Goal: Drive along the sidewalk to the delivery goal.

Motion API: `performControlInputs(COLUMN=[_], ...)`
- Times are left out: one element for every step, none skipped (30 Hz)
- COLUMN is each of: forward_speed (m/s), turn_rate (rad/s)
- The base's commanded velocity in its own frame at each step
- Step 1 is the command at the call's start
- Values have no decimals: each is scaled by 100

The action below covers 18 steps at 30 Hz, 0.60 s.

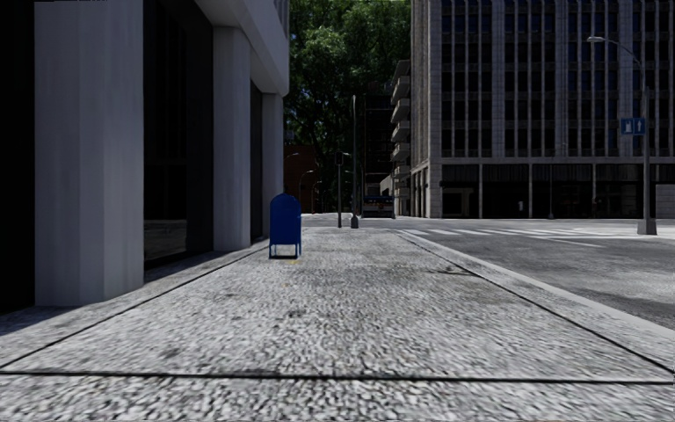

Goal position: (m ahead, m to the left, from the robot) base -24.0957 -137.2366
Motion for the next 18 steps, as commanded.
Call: performControlInputs(forward_speed=[199, 199, 199, 199, 199, 199, 199, 200, 200, 200, 200, 200, 200, 200, 200, 200, 200, 199], turn_rate=[0, 0, 0, 0, 0, 0, 0, 0, 0, 0, 0, 0, 0, 0, 0, 0, 0, 0])
